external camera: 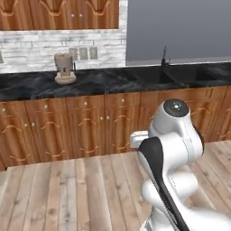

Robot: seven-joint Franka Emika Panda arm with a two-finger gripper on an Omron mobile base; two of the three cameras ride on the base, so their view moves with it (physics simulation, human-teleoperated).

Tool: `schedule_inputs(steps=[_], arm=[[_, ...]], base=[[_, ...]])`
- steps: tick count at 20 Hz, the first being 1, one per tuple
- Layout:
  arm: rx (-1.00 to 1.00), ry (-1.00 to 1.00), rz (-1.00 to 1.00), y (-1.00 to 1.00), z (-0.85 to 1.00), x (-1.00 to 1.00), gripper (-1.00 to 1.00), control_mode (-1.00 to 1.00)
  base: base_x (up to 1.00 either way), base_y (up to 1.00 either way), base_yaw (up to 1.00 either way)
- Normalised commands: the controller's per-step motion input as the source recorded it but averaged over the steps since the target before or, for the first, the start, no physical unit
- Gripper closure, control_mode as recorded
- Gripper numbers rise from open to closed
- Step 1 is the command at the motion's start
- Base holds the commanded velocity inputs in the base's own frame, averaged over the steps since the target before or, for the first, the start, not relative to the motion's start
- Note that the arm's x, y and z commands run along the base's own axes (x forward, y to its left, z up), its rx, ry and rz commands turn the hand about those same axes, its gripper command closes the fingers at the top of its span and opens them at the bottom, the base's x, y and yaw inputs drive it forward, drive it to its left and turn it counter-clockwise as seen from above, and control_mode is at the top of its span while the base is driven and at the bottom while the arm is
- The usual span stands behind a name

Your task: Grab the lemon and lime from the fridge, place them in the blender, close the lid, and turn on the blender to create a marinade.

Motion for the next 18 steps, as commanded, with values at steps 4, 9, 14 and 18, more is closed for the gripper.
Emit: schedule_inputs(steps=[4,9,14,18], arm=[[0.00,0.00,0.00,0.00,0.00,0.00,1.00,1.00],[0.00,0.00,0.00,0.00,0.00,0.00,1.00,1.00],[0.00,0.00,0.00,0.00,0.00,0.00,1.00,1.00],[0.00,0.00,0.00,0.00,0.00,0.00,1.00,1.00]], base=[[0.28,-0.13,-0.65],[0.16,0.04,-0.79],[0.08,0.08,-0.83],[0.04,0.09,-0.86]])
